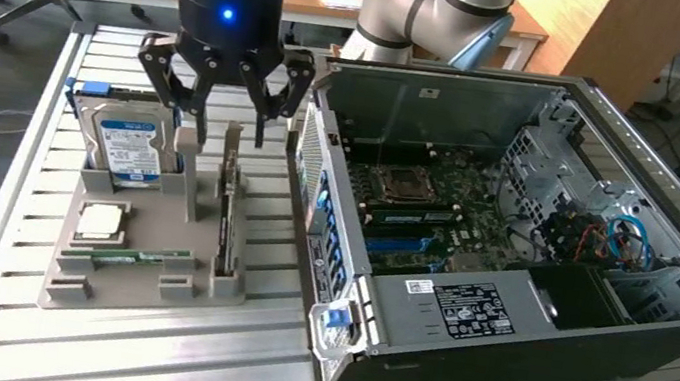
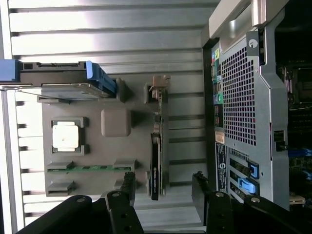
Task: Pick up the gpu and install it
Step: 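Pick up the gpu and move the gpu toward the slot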
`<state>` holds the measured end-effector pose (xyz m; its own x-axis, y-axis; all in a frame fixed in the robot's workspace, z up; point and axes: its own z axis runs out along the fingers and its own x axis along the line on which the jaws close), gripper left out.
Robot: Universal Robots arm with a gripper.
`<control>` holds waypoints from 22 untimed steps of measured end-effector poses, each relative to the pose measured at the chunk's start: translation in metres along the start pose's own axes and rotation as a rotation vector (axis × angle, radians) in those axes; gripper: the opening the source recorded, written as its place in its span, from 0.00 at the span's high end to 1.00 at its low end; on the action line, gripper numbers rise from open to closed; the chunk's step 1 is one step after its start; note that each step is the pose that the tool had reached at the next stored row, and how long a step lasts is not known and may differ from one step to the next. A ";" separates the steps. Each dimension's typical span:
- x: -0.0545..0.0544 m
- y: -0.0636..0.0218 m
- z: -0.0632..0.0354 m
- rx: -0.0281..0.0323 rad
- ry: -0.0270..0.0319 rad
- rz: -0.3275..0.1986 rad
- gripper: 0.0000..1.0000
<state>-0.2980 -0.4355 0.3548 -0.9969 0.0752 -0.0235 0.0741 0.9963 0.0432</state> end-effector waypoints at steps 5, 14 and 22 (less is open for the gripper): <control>0.000 -0.0002 0.0045 0.0000 0.0000 0.000 0.41; 0.000 -0.0002 0.0058 0.0001 0.0001 0.000 0.41; 0.000 -0.0003 0.0074 0.0000 0.0000 0.000 0.41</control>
<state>-0.2980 -0.4355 0.3473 -0.9969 0.0752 -0.0235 0.0742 0.9963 0.0432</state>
